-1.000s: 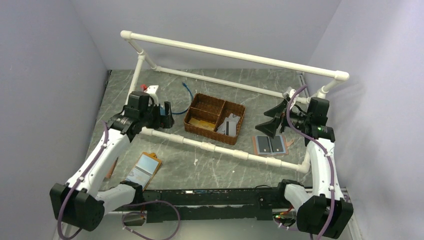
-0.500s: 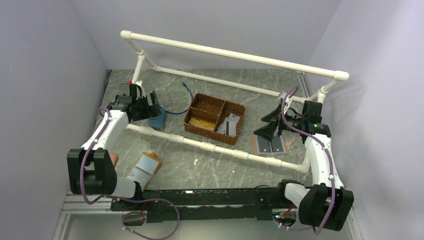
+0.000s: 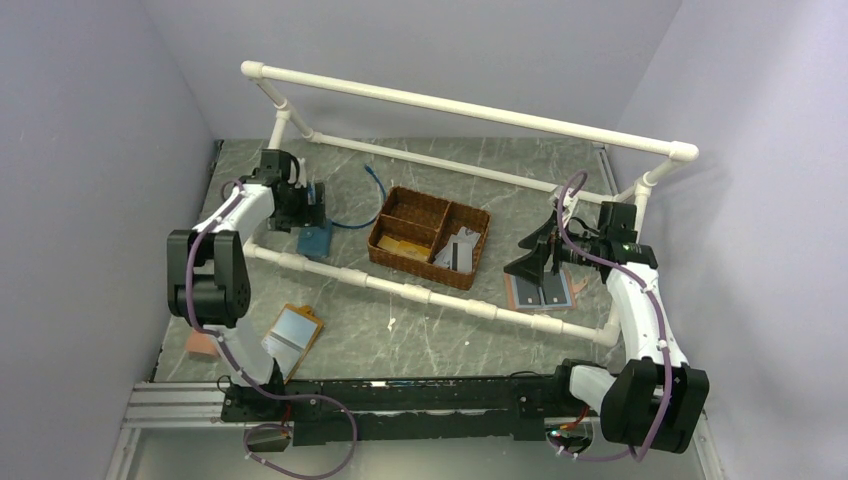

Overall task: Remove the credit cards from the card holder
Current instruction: Pick up the card holder from the center of the board.

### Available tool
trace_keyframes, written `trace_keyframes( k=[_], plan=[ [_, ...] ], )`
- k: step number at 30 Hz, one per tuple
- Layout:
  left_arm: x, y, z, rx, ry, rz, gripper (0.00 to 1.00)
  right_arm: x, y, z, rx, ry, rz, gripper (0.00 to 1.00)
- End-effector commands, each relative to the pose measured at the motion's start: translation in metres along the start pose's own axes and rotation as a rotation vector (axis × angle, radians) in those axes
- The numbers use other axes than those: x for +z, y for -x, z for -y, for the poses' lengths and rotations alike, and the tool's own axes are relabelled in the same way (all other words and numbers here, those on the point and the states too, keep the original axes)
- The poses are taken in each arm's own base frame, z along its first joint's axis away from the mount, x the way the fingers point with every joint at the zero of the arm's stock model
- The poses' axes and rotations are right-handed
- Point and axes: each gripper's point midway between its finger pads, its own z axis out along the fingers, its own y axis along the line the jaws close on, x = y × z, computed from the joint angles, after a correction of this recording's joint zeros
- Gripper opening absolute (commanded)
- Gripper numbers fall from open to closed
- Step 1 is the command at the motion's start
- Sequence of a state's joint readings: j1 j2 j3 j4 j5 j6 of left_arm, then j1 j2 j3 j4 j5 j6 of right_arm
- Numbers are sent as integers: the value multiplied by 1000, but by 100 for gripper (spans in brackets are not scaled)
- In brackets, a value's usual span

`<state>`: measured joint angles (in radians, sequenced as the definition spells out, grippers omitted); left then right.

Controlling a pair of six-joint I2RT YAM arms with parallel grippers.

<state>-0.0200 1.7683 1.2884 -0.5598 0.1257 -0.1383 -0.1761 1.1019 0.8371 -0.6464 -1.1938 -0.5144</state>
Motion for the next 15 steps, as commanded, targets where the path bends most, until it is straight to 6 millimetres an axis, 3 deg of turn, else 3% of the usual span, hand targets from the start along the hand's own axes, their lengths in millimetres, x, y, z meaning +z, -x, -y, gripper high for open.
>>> trace_keyframes(
  k=[1,9,15],
  plan=[
    [4,5,4,169,86,-30,98,1,14,1,-74,7,9,100],
    [30,-8,13,244,148,-129,98,2,13,0,-82,4,1,100],
    [43,-19,5,318,341,-169,97,3,12,-1,-85,7,-3,100]
  ],
)
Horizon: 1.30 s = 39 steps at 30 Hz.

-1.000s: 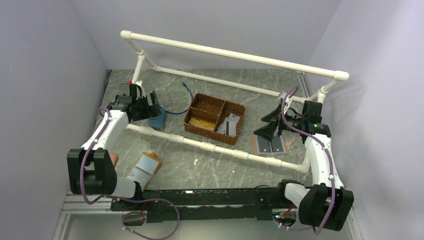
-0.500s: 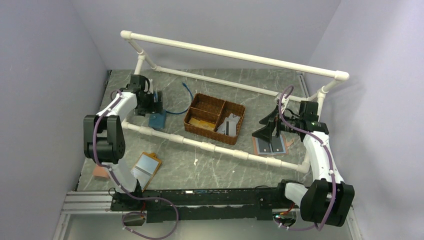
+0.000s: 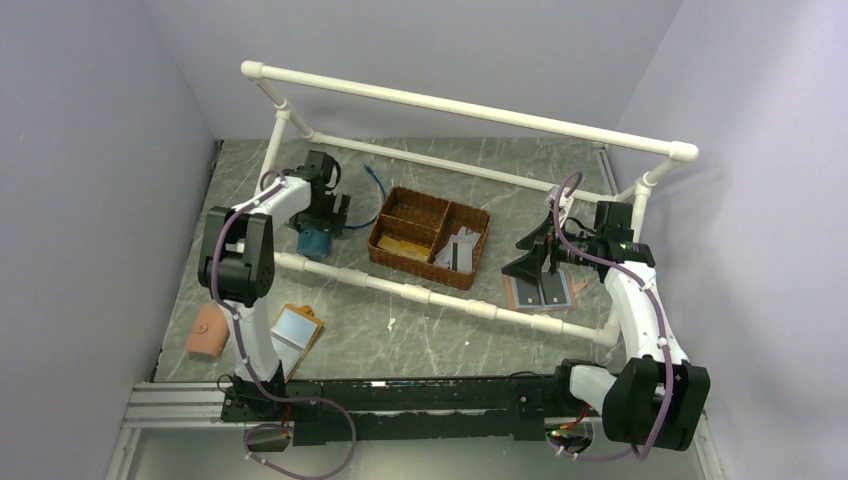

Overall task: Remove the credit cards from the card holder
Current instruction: Pick up the card holder from the center of the board, then place the card holder at the corner of the board.

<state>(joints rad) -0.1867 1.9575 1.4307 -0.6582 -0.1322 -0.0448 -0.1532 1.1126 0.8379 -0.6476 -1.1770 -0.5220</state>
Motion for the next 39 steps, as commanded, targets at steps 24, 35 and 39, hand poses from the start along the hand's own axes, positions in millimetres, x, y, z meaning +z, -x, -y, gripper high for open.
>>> trace_keyframes(
  k=[24,35,39],
  plan=[
    [-110,71,21,-37,-73,354,12,-1,15,-3,-100,0,7,100],
    [-219,-16,121,-12,-693,356,9,-1,15,-5,-101,12,11,100],
    [-240,-64,155,36,-737,314,8,0,15,-10,-103,38,22,100]
  ],
)
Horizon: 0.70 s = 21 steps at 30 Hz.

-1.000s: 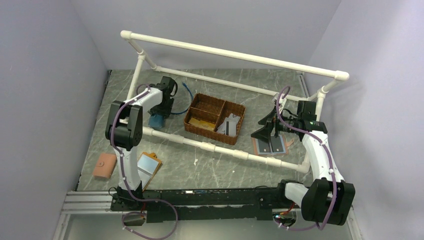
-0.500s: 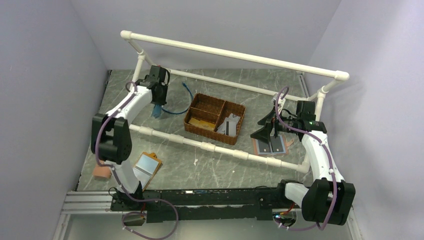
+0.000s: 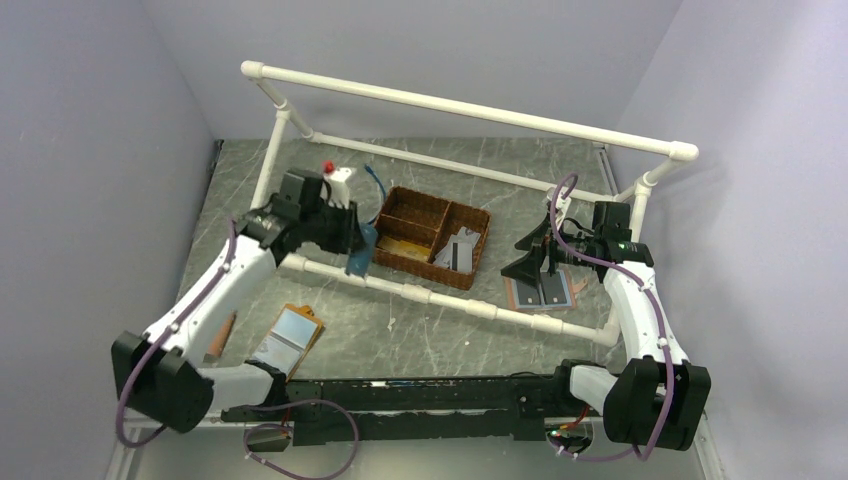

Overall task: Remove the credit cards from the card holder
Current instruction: Place the card holder at the corner of the board.

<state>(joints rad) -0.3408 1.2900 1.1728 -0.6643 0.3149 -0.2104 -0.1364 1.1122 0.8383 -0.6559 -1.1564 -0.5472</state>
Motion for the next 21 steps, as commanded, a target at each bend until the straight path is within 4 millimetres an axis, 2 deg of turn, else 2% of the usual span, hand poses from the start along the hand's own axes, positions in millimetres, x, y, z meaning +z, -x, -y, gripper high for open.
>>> trace_keyframes(
  k=[1,4,9,16,19,21],
  plan=[
    [-22,-35,72,-9,-176,-32,8,-2,18,-10,-79,42,42,100],
    [-22,-65,89,-14,-143,-65,6,-2,17,-9,-79,43,44,100],
    [-10,-111,112,51,-12,-144,5,-1,16,-10,-77,49,43,100],
    [21,-140,134,211,294,-161,0,-2,17,-13,-91,55,49,100],
    [41,-152,142,273,389,-172,0,-2,18,-15,-97,58,51,100],
    [54,-161,149,301,398,-184,5,-3,19,-17,-103,62,53,100]
  ],
)
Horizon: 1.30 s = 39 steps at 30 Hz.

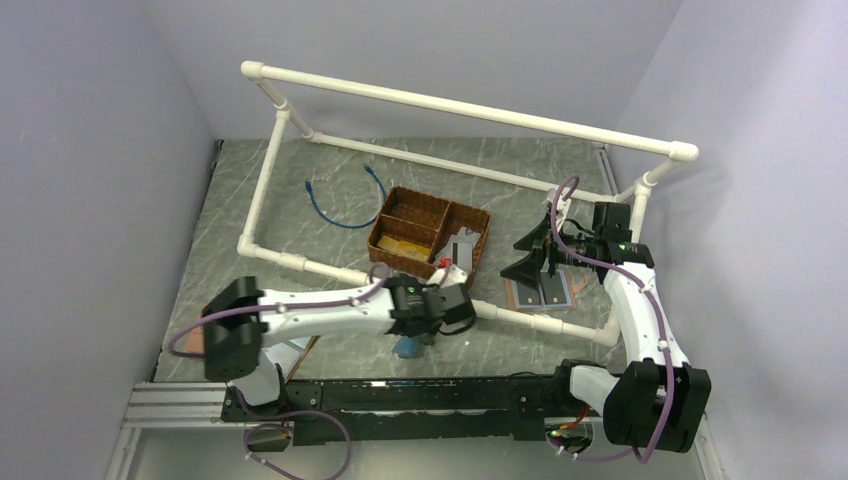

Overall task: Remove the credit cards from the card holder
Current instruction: Place the card holder at the corner of the board, then open the card holder at the corner of the board.

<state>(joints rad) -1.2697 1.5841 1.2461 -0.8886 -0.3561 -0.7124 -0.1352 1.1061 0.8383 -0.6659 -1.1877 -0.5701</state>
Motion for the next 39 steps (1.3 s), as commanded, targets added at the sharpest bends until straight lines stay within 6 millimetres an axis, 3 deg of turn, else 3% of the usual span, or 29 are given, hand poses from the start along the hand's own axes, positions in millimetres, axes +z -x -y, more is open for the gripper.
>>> trace_keyframes(
  k=[1,4,5,7,11,13,17,22,27,31,34,39],
  plan=[
    [14,15,7,-25,138,74,8,-2,17,-12,-88,37,38,100],
    [30,6,20,-21,118,24,26,-3,18,-14,-98,37,38,100],
    [24,8,23,-32,89,31,33,-3,18,-15,-102,37,39,100],
    [32,2,29,-32,82,1,51,-4,18,-16,-106,36,40,100],
    [15,12,41,-60,-26,38,72,-4,18,-16,-111,34,38,100],
    [2,20,47,-79,-106,87,78,-4,18,-16,-115,30,34,100],
    [-26,27,51,-115,-270,157,83,-5,14,-16,-142,26,18,100],
    [-37,13,29,-195,-377,171,83,-3,-2,-28,-244,79,-17,100],
    [-41,-5,19,-171,-472,214,81,14,-36,-66,-419,284,-132,97],
    [-31,-14,16,-66,-505,272,77,32,-66,-96,-557,466,-177,88],
    [-10,-21,9,3,-459,300,76,46,-81,-107,-658,552,-196,78],
    [14,-16,3,102,-403,397,76,72,-105,-110,-763,625,-306,41]
  ],
)
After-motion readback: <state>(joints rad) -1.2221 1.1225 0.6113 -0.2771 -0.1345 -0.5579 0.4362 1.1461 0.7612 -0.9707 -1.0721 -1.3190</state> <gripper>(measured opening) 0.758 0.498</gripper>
